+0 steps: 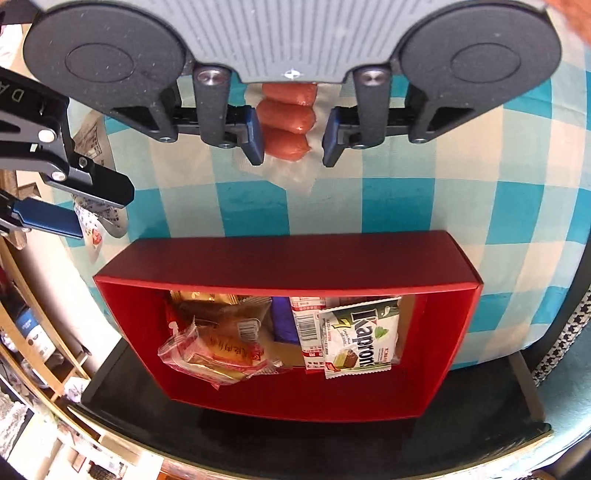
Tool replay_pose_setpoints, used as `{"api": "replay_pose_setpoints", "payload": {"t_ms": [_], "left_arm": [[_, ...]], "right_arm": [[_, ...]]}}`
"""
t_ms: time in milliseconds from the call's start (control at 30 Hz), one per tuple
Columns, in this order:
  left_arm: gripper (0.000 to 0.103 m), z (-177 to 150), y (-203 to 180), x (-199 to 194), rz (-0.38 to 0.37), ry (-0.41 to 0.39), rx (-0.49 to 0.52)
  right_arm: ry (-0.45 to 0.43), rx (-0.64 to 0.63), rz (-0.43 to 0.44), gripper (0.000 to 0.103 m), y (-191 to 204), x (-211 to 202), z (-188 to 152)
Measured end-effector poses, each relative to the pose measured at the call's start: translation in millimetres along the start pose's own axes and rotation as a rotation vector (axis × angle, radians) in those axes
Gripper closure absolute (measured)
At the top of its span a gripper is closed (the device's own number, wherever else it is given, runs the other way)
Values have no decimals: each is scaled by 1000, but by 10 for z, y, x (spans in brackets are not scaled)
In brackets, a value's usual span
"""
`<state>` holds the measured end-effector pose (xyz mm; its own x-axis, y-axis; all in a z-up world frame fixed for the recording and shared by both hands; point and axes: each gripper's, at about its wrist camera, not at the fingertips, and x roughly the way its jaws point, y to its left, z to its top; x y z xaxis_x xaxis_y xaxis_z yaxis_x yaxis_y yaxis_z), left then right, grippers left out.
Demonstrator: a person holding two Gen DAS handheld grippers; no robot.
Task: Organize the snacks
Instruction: 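Lift and carry the sausage pack with the left tool while the right carries the sachet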
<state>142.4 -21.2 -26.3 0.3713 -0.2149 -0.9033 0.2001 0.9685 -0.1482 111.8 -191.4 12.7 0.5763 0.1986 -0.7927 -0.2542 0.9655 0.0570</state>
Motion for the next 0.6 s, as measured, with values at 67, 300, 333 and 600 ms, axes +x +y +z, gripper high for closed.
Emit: {"api": "replay_pose_setpoints", "payload": {"t_ms": [67, 300, 333, 600], "left_arm": [[33, 3, -15, 58, -1, 13, 11], [0, -128, -190, 192, -12, 87, 84], [0, -161, -252, 209, 1, 89, 116], [6, -253, -288, 125, 69, 57, 125]], "right_arm": [[1, 0, -1, 41, 2, 3, -1], [-1, 3, 6, 40, -4, -3, 9], [-1, 4, 6, 40, -10, -4, 10], [-24, 21, 13, 40, -85, -107, 10]]}}
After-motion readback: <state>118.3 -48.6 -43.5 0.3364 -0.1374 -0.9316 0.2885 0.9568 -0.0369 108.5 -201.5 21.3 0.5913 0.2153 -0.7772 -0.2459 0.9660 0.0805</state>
